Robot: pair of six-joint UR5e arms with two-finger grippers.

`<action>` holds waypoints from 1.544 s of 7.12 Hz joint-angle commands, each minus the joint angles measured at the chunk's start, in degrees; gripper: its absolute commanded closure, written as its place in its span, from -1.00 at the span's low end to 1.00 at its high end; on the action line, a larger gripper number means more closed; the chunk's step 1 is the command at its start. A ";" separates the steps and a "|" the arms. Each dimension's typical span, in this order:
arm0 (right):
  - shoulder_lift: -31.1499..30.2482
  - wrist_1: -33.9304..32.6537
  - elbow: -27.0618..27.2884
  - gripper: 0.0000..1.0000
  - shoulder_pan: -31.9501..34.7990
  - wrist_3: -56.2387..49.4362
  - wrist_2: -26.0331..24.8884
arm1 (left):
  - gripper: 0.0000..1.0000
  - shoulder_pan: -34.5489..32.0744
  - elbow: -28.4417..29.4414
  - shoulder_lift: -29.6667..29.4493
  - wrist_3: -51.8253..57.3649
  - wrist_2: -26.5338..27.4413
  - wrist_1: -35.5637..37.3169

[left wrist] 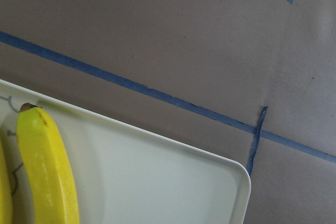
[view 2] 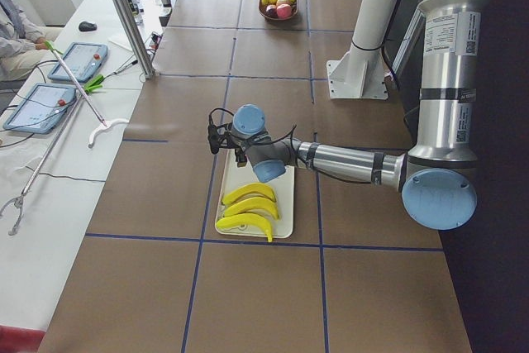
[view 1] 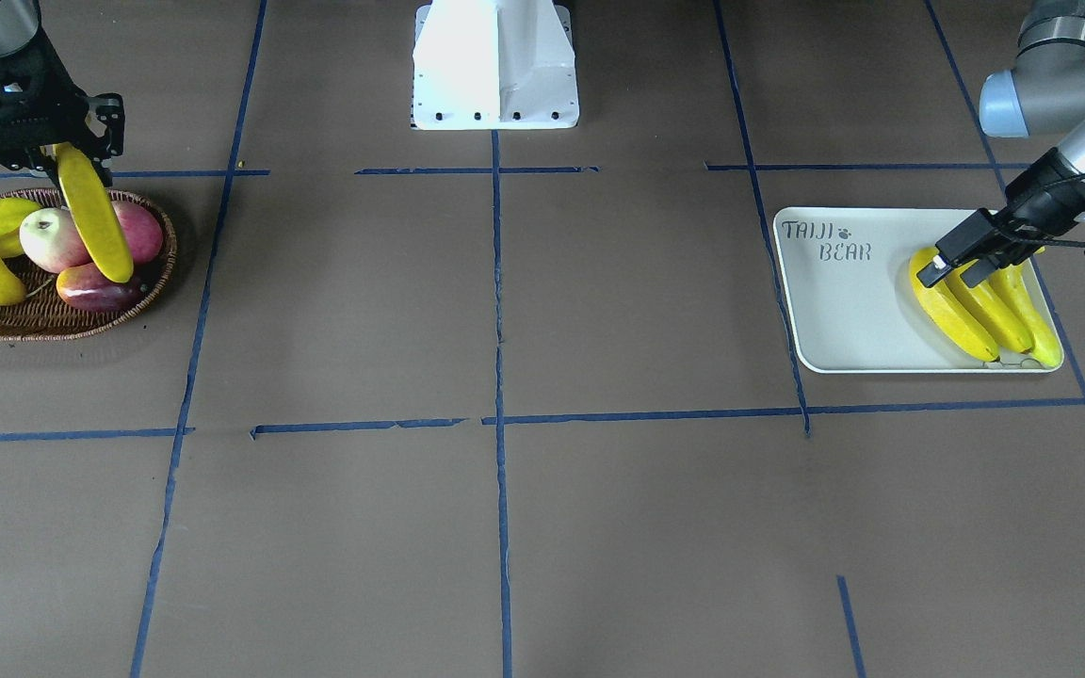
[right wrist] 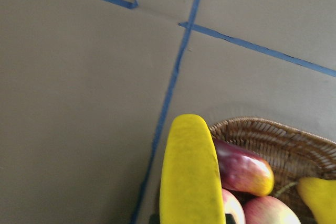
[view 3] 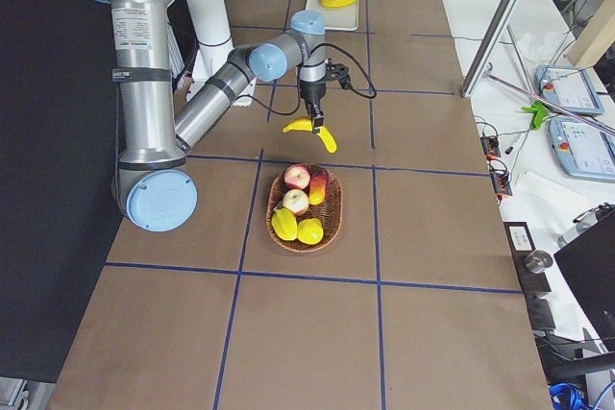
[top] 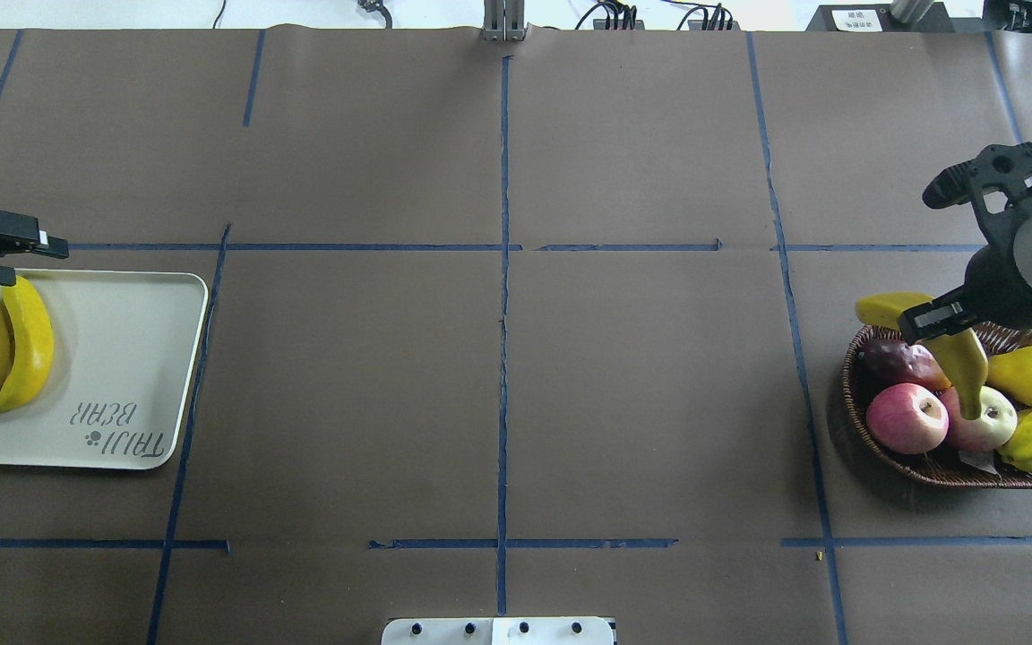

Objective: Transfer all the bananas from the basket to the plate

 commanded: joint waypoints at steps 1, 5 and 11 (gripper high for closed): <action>2.14 17.33 -6.05 1.00 -0.03 12.55 2.62 | -1.00 1.40 -0.04 -1.84 -0.02 -0.15 -0.85; 5.81 56.28 -22.21 1.00 -7.14 36.73 2.71 | -1.00 6.84 0.23 -10.87 -14.19 -0.15 -0.59; 16.45 59.97 -24.45 1.00 -18.21 48.04 -10.36 | -1.00 14.39 1.89 -26.26 -44.84 2.38 1.25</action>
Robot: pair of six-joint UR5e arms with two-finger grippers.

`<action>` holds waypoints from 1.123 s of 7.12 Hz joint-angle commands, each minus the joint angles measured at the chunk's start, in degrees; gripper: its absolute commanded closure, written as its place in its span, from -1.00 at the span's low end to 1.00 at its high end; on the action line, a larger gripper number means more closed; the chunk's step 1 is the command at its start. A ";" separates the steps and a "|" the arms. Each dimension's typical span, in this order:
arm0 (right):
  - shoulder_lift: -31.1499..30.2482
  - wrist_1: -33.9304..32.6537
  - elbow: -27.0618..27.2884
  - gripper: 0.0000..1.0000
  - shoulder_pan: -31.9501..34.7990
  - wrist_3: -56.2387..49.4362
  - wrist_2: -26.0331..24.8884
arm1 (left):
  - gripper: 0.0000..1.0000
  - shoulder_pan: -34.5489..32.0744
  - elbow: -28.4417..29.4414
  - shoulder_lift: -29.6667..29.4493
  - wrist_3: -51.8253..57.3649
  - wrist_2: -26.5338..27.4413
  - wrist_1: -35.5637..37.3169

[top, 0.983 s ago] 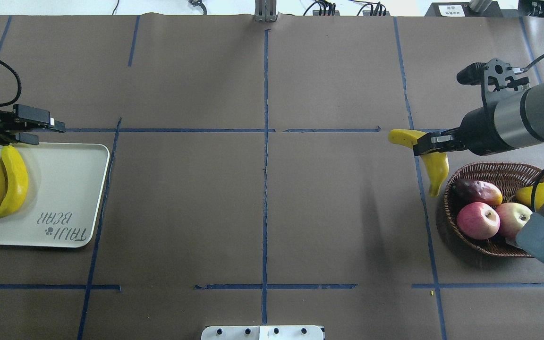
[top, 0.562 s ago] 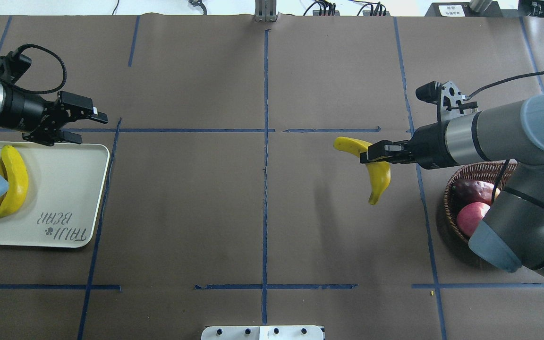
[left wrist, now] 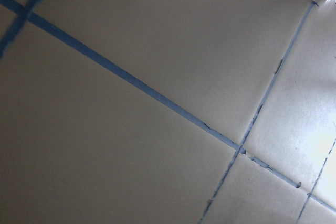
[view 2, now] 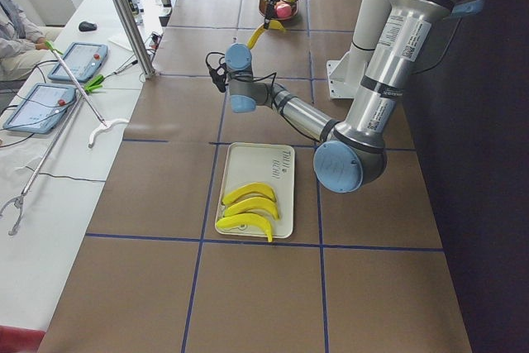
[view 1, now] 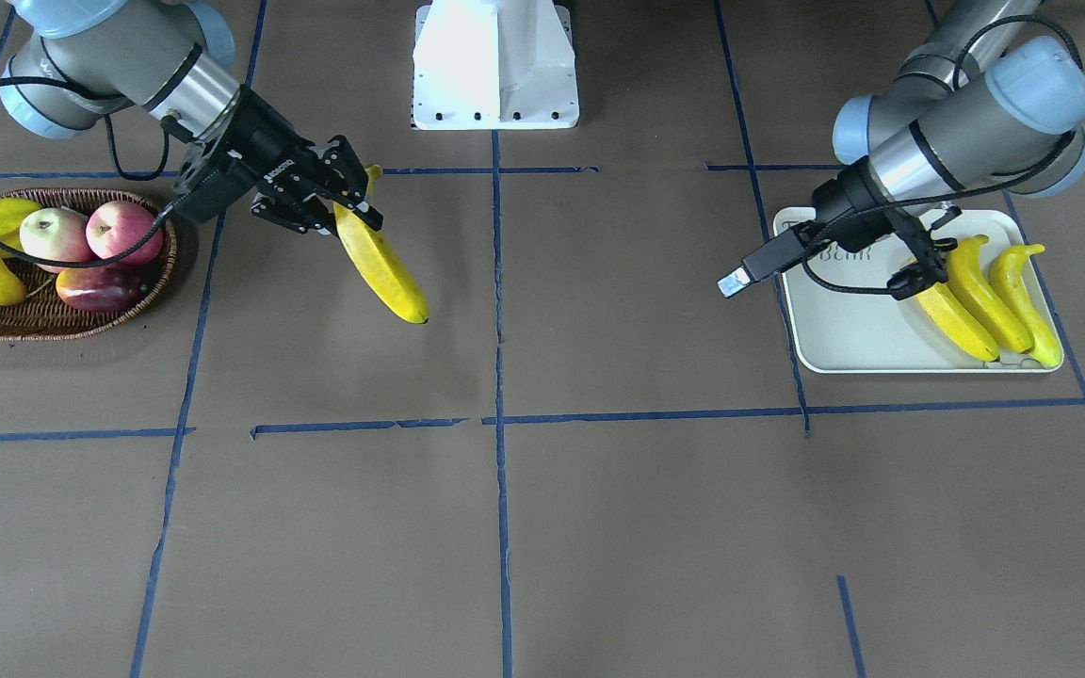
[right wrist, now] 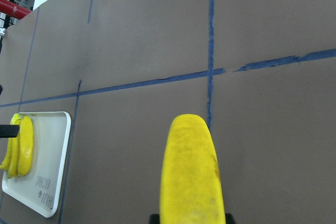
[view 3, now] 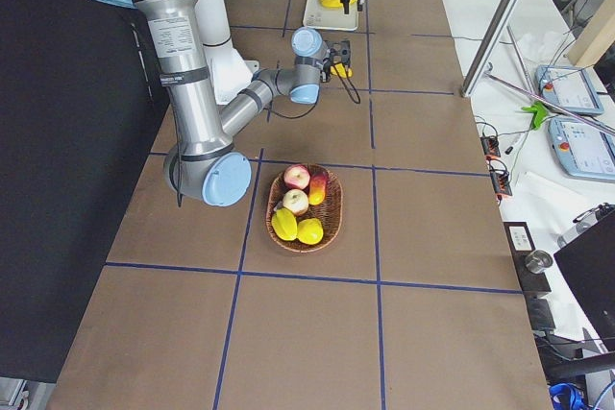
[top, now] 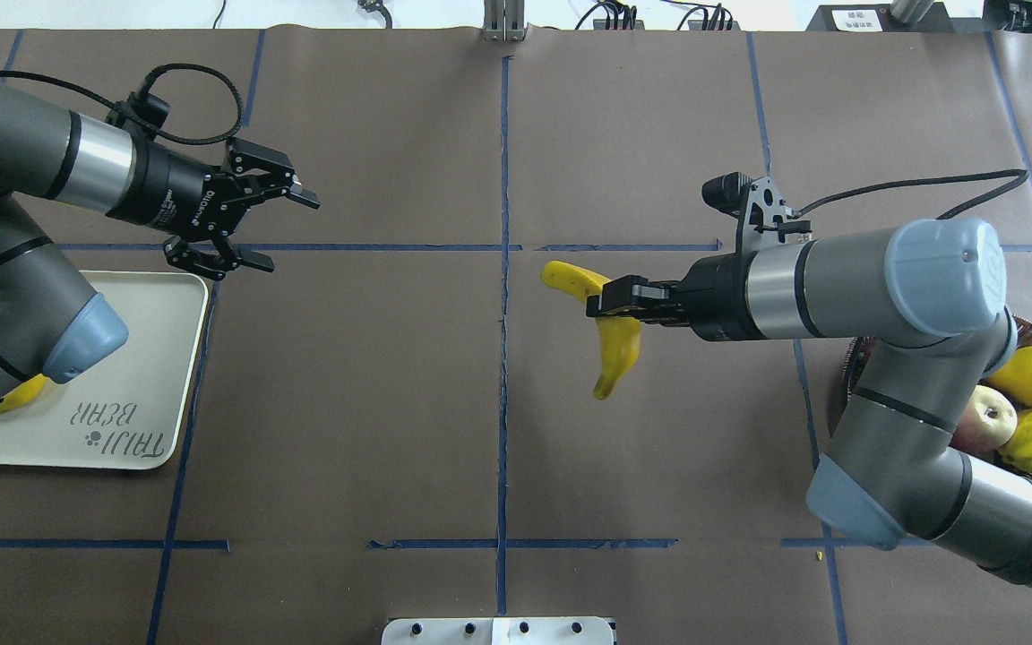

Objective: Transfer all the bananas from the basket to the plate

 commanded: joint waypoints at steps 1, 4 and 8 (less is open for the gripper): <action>4.90 -0.41 -2.09 1.00 -4.11 0.87 -5.89 | -1.00 3.21 0.26 -5.01 -3.71 3.60 3.86; 9.58 -0.50 -4.92 1.00 -7.19 4.97 -11.26 | -1.00 5.86 0.09 -8.46 -5.82 5.63 8.55; 10.46 0.21 -4.83 1.00 -9.13 5.88 -16.11 | -0.91 12.27 0.08 -10.75 -14.35 14.41 8.90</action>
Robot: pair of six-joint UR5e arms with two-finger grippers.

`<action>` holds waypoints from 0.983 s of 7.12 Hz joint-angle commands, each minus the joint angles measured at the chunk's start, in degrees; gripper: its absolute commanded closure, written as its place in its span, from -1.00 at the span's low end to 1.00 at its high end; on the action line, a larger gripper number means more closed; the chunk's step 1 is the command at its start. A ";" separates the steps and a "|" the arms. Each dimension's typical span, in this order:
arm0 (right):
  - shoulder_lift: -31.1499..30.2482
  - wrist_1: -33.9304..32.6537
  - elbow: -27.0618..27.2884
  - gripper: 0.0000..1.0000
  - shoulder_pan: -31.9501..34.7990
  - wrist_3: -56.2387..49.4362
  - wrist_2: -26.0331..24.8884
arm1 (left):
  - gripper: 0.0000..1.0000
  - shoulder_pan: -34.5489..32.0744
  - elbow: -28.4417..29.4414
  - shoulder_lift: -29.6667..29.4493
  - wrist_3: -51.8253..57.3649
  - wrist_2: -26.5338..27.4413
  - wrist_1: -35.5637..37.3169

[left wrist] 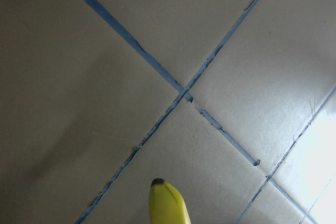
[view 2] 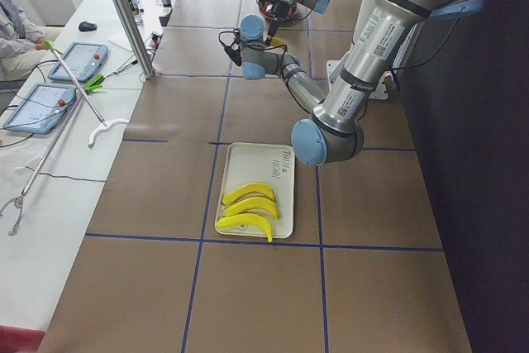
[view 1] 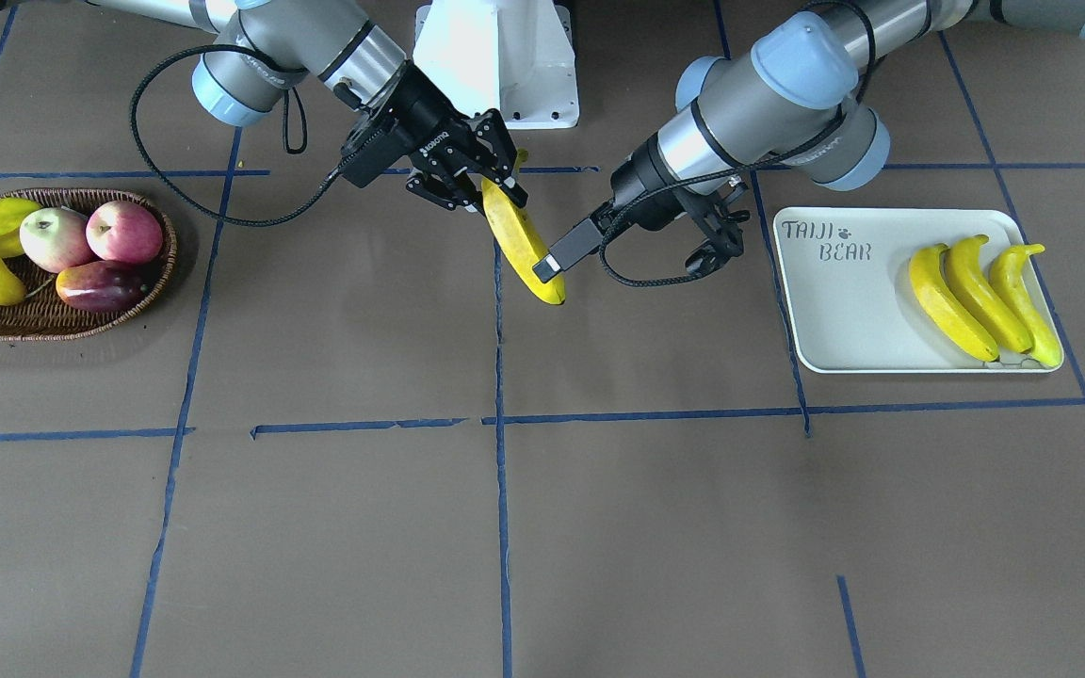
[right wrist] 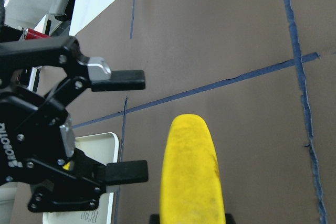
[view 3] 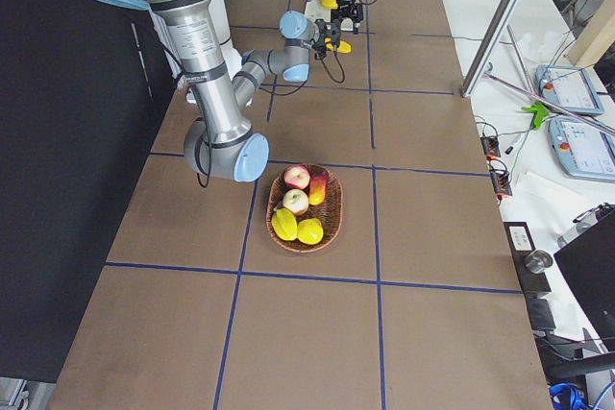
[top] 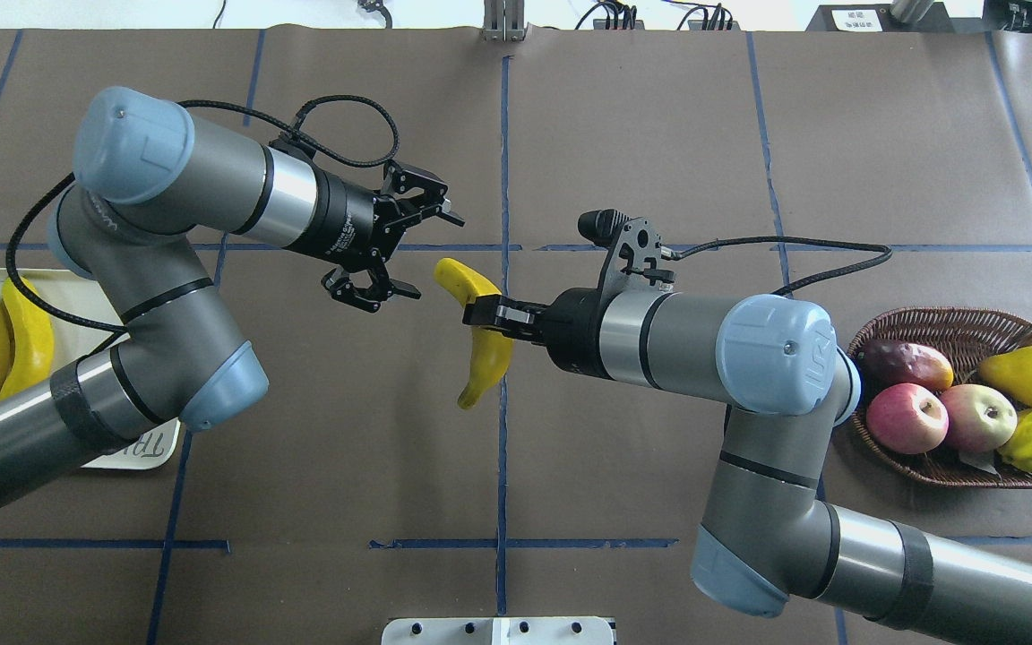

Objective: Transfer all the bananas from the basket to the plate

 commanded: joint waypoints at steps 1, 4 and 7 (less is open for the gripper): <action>0.47 0.14 0.00 1.00 -0.29 0.13 -0.66 | -0.91 2.07 0.09 -0.51 -1.51 2.61 0.15; 0.47 0.14 0.00 1.00 -0.46 0.13 -0.66 | -0.70 2.51 -0.70 -0.51 -1.51 2.70 2.08; 0.47 0.14 0.09 0.94 -0.46 0.04 -0.57 | 0.52 2.51 -0.79 -0.51 -0.98 2.61 2.08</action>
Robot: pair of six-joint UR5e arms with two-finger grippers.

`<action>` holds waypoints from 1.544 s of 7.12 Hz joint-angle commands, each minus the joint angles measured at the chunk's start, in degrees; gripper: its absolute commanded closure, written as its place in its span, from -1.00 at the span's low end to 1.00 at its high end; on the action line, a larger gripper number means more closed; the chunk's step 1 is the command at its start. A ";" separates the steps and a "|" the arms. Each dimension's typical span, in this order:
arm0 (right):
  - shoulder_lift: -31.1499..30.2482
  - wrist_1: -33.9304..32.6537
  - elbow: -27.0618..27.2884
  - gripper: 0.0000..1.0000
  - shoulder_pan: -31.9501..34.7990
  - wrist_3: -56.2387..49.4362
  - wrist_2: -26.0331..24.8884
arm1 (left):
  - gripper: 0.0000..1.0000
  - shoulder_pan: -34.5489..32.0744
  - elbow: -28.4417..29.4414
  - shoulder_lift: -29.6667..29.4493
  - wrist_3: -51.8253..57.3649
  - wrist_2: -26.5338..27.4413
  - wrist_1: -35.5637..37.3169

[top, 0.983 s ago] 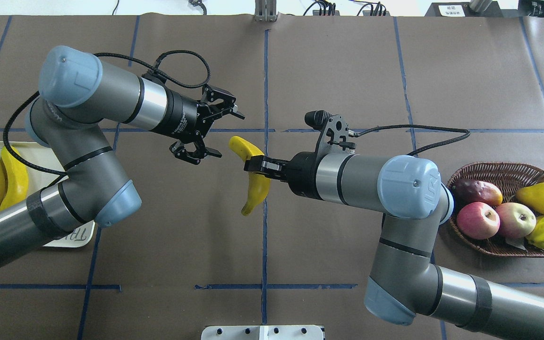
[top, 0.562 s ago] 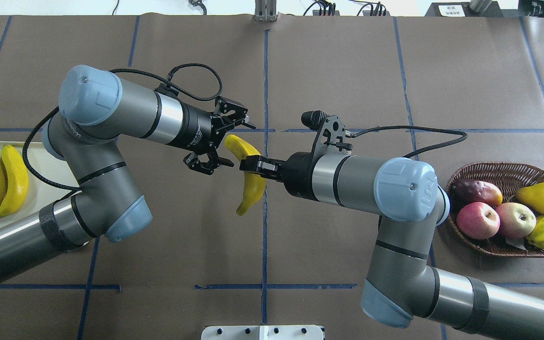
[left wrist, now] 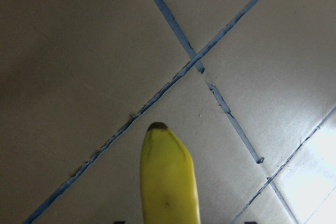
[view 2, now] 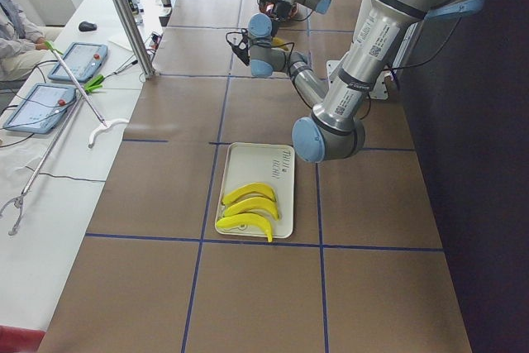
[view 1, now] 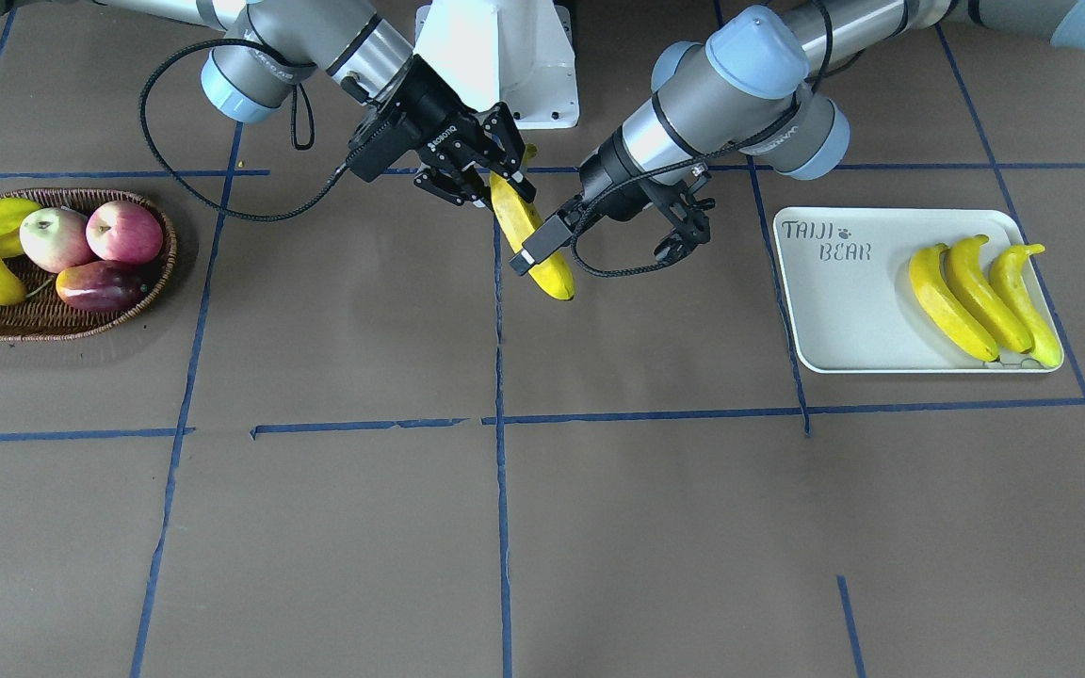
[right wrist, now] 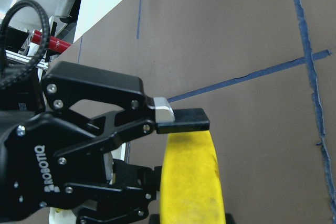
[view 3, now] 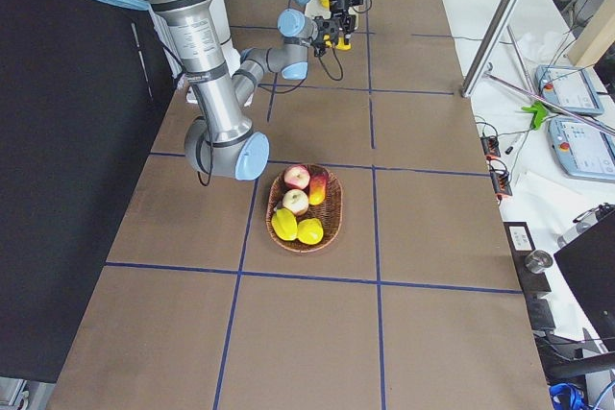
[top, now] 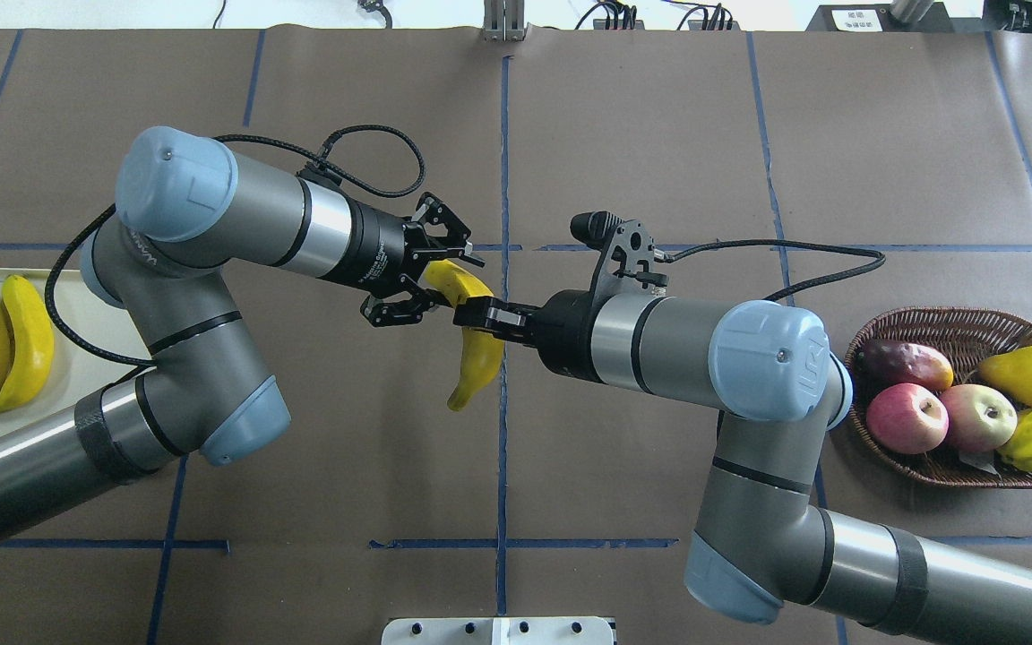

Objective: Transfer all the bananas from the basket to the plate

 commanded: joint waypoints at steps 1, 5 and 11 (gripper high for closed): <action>0.00 0.09 0.01 0.62 -0.01 -0.45 0.02 | 0.91 0.01 -0.05 0.17 0.37 -0.07 0.03; 0.09 -0.17 0.01 -0.99 0.17 -0.37 0.45 | 1.00 -0.08 -0.14 0.79 0.81 -0.15 0.03; -1.40 -12.79 1.85 -0.99 15.77 -1.32 27.03 | 1.00 -4.11 -1.19 6.58 1.85 -0.50 3.08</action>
